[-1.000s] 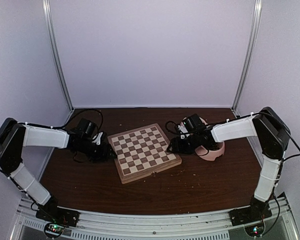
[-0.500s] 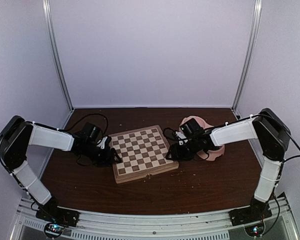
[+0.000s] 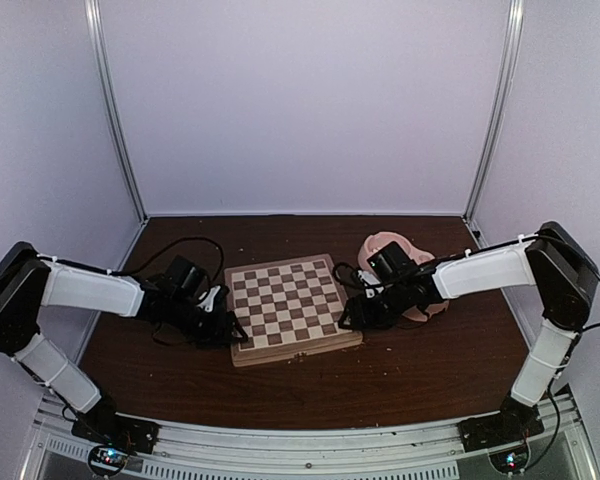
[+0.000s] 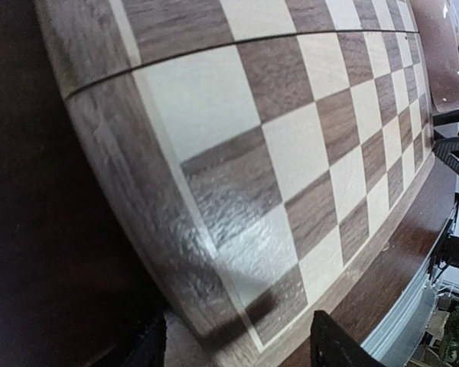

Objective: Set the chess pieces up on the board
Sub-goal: Adjust the chessboard at the center of the board, then pick up the pawn from the storage box.

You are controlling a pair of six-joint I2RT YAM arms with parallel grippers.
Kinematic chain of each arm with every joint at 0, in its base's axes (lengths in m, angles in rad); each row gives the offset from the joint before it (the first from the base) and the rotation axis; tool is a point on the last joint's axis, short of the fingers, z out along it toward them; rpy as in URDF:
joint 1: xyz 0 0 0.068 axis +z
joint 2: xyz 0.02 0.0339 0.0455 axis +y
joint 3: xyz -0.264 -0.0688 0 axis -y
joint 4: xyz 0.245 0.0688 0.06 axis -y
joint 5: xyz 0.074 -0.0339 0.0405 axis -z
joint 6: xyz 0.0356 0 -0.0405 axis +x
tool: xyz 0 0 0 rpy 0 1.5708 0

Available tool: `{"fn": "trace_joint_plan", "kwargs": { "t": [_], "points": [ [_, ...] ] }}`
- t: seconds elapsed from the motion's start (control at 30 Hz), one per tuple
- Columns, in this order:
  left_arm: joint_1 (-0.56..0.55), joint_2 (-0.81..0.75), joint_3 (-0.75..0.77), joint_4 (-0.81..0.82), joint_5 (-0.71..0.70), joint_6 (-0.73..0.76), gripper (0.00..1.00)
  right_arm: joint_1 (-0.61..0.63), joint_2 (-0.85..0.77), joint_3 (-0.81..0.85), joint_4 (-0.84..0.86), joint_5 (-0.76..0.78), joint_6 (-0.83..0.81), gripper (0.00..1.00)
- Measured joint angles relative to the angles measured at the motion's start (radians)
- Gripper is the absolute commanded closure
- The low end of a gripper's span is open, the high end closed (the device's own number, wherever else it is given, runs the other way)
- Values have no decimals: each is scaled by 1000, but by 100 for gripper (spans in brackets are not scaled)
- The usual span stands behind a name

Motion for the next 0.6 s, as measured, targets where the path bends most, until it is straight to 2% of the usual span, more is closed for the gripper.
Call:
{"fn": "trace_joint_plan", "kwargs": {
  "t": [0.17, 0.33, 0.53, 0.6],
  "points": [
    [-3, -113, -13, -86, -79, 2, 34, 0, -79, 1, -77, 68, -28, 41],
    [-3, -234, 7, -198, -179, 35, 34, -31, -193, 29, -179, 172, -83, 49],
    [-3, -350, 19, -257, -248, 89, 36, -153, -289, 61, -255, 275, -153, 55],
    [-3, -377, 19, -262, -256, 104, 36, -208, -293, 61, -265, 289, -167, 60]
  ]
}}
